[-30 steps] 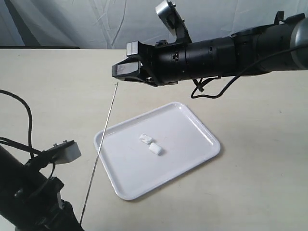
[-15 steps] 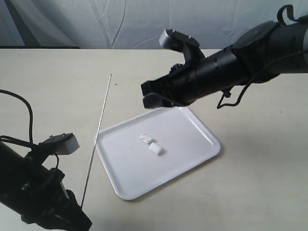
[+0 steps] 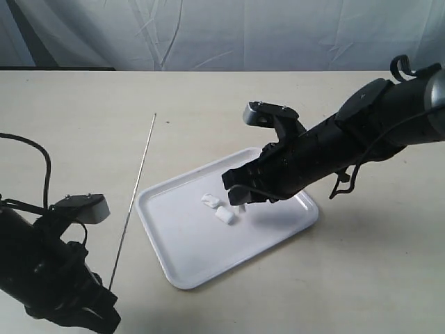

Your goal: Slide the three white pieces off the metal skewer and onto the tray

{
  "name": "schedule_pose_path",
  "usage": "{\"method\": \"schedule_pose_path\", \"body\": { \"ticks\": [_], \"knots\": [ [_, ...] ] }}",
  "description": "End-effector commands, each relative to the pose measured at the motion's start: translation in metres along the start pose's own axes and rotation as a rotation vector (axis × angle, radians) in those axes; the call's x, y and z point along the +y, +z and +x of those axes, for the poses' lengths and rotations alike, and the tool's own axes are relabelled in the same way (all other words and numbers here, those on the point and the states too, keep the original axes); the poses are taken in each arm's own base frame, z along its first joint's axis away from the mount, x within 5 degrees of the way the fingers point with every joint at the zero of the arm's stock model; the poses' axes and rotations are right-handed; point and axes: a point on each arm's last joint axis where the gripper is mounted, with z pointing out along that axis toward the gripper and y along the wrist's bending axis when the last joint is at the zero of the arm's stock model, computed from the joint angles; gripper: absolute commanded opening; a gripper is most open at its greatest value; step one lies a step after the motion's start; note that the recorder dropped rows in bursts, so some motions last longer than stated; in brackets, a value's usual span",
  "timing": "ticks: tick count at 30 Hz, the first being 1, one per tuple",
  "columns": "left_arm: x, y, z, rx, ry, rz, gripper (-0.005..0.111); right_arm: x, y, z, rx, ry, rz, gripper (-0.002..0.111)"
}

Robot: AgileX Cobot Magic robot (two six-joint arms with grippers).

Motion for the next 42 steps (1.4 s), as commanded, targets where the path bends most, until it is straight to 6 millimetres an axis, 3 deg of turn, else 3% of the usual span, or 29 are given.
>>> {"method": "schedule_pose_path", "body": {
  "ticks": [1,7,15,23,30,39,42],
  "knots": [
    [0.005,0.008,-0.004,0.027,-0.023,-0.005,0.0,-0.002,0.004,0.001,-0.006,0.047,-0.007,0.047],
    [0.008,0.013,-0.025,0.094,-0.025,0.017,0.0,0.006,-0.009,-0.004,-0.048,0.009,-0.015,0.048],
    [0.008,0.012,-0.059,0.182,-0.018,0.028,0.0,0.034,-0.064,-0.012,-0.159,-0.202,-0.001,0.048],
    [0.022,0.03,-0.075,0.307,-0.087,0.032,0.0,0.06,-0.106,-0.009,-0.244,-0.288,-0.045,0.048],
    [0.031,0.044,-0.086,0.334,-0.119,0.046,0.0,0.065,-0.11,-0.005,-0.218,-0.292,-0.083,0.048],
    [0.032,0.046,-0.087,0.325,-0.118,0.044,0.0,0.066,-0.11,-0.005,-0.213,-0.291,-0.088,0.048],
    [0.033,0.047,-0.089,0.305,-0.12,0.036,0.007,0.066,-0.11,-0.004,-0.208,-0.292,-0.092,0.048]
  ]
}}
